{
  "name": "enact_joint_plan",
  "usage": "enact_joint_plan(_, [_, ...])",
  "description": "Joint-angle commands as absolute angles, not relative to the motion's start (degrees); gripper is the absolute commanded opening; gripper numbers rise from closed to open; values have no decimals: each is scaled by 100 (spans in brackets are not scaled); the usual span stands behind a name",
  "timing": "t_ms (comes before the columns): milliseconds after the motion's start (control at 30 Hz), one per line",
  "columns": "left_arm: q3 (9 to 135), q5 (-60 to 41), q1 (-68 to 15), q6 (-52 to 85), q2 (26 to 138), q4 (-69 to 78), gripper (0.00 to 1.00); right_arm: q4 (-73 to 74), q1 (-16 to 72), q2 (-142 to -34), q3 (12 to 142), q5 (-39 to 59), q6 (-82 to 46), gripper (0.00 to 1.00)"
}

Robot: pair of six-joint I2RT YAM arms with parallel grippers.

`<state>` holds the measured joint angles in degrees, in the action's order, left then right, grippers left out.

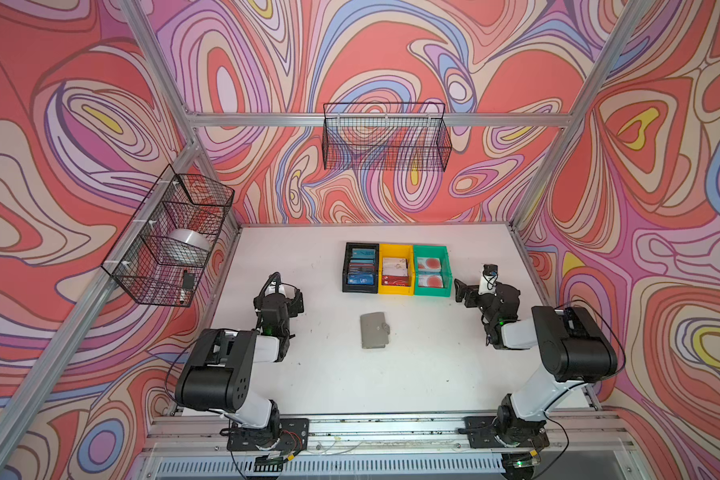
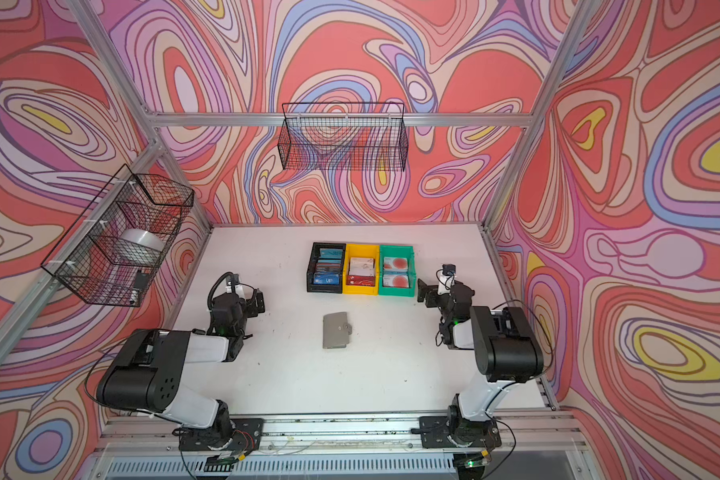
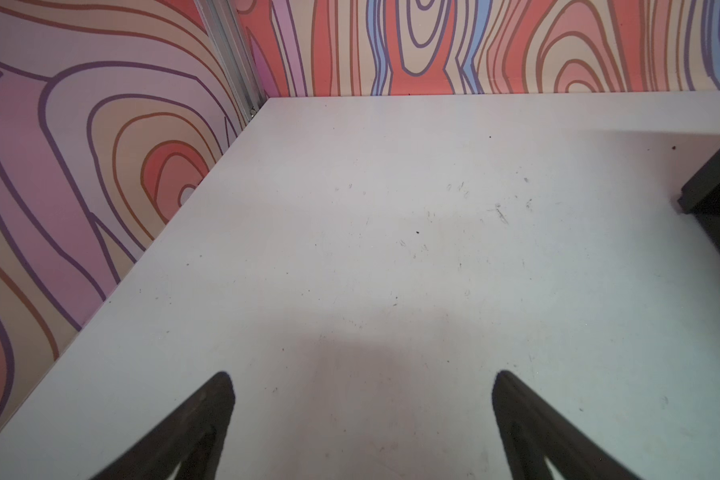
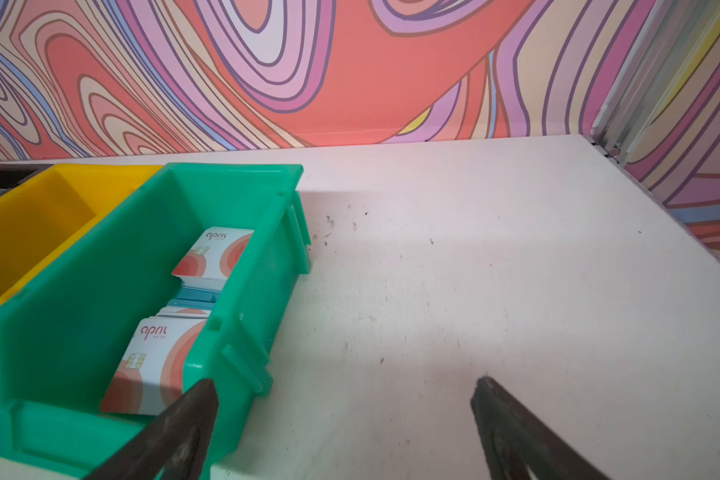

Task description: Take the credit cards out of the card holder

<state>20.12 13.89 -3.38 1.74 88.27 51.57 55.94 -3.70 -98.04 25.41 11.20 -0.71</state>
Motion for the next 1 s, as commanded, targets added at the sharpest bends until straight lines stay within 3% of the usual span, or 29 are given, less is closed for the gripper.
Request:
enact_joint_plan(0, [2082, 1382, -316, 178, 8863, 5304, 100, 5620, -355, -9793, 2611, 1077, -36, 98])
enact_joint_plan(867, [2076, 1381, -316, 179, 8857, 5313, 99, 5616, -357, -9791, 2610, 1077, -37, 96])
enact_joint_plan(967, [2048, 1323, -316, 143, 8846, 5364, 98, 5741, -354, -9756, 2567, 1094, -27, 86])
